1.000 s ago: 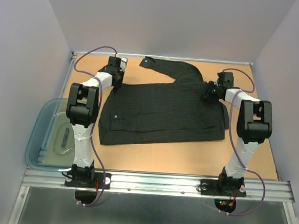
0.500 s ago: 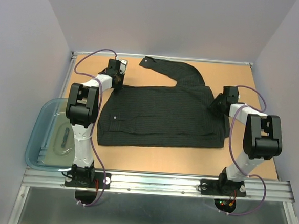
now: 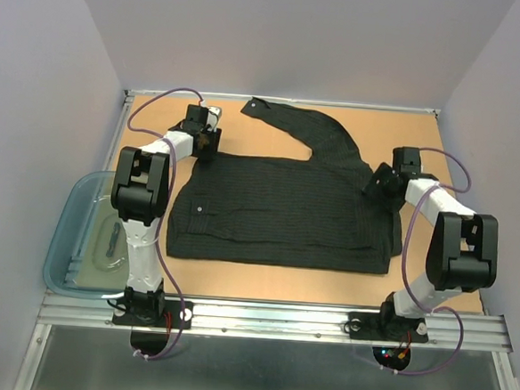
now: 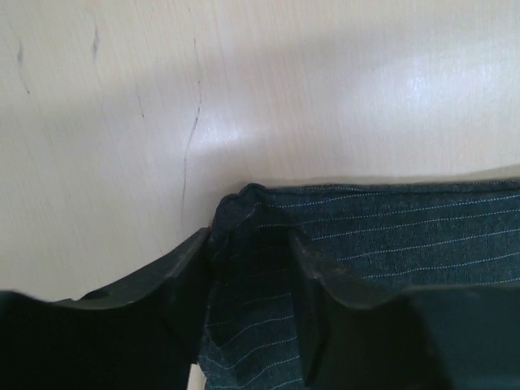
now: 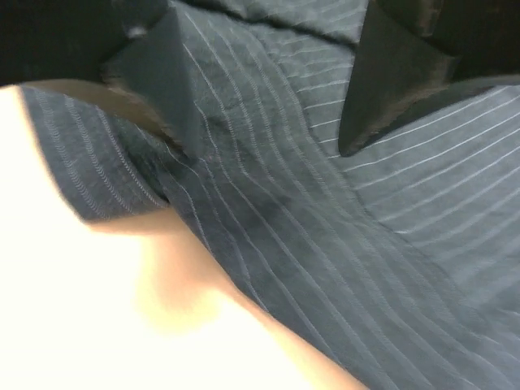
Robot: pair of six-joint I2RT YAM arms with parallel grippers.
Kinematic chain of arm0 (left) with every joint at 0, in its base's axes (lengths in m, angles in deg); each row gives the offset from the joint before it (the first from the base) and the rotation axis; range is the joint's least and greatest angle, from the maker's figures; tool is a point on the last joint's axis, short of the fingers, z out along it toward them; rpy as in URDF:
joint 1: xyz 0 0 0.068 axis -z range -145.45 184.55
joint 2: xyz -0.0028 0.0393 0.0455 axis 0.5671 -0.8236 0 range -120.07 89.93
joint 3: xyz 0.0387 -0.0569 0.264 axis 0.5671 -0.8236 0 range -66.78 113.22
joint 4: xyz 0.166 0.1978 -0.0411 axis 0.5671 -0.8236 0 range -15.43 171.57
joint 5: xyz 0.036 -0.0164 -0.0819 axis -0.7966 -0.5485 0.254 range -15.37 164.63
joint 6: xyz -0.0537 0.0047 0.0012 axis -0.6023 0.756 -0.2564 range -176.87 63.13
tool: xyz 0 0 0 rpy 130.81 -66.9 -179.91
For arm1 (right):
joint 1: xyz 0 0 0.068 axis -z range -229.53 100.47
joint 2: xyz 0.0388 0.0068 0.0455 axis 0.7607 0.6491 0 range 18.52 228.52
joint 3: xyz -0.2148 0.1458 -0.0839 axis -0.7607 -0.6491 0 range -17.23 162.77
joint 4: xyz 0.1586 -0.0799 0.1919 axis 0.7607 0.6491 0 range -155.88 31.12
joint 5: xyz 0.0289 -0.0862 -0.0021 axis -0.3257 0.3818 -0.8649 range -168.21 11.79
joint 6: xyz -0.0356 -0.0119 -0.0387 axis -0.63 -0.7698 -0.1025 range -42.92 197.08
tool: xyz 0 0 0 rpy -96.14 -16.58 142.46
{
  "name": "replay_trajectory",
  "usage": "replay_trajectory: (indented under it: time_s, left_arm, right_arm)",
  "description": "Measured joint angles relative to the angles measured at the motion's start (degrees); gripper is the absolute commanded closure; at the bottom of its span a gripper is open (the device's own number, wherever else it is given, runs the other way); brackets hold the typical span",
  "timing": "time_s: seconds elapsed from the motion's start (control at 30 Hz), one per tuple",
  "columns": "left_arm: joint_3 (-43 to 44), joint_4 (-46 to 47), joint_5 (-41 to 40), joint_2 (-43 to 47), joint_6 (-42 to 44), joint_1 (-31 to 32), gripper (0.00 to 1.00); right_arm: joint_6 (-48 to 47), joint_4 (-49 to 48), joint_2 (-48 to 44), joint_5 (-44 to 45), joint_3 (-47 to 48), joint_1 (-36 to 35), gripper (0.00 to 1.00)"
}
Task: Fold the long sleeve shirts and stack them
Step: Fold the shirt
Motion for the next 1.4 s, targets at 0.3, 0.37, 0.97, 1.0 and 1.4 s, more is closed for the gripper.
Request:
replay_trajectory:
  time_s: [0.3, 0.37, 0.97, 1.0, 1.4]
  left_arm:
    - [0.04, -1.42, -1.01, 1.27, 0.07, -0.28, 0.26]
    - [0.04, -1.38, -1.16, 1.38, 0.04, -0.52, 0.26]
    - [0.90, -1.09, 4.57, 0.07, 1.11, -4.83, 0.29]
    - [0.90, -1.05, 4.74, -0.31, 1.18, -4.79, 0.32]
    - [1.11, -0.17, 5.16, -0.98, 1.84, -4.76, 0.48]
  right_arm:
    - [-10.40, 4.31, 5.25, -0.17, 21.20, 0.20, 0.22]
    - [-11.98, 4.48, 8.15, -0.46, 24.68, 0.20, 0.24]
    - [-23.19, 5.66, 31.54, -9.42, 43.60, 0.26, 0.35]
    - [-23.78, 5.68, 31.98, -10.16, 43.85, 0.26, 0.35]
    - [-29.66, 5.70, 34.29, -12.26, 43.98, 0.24, 0.32]
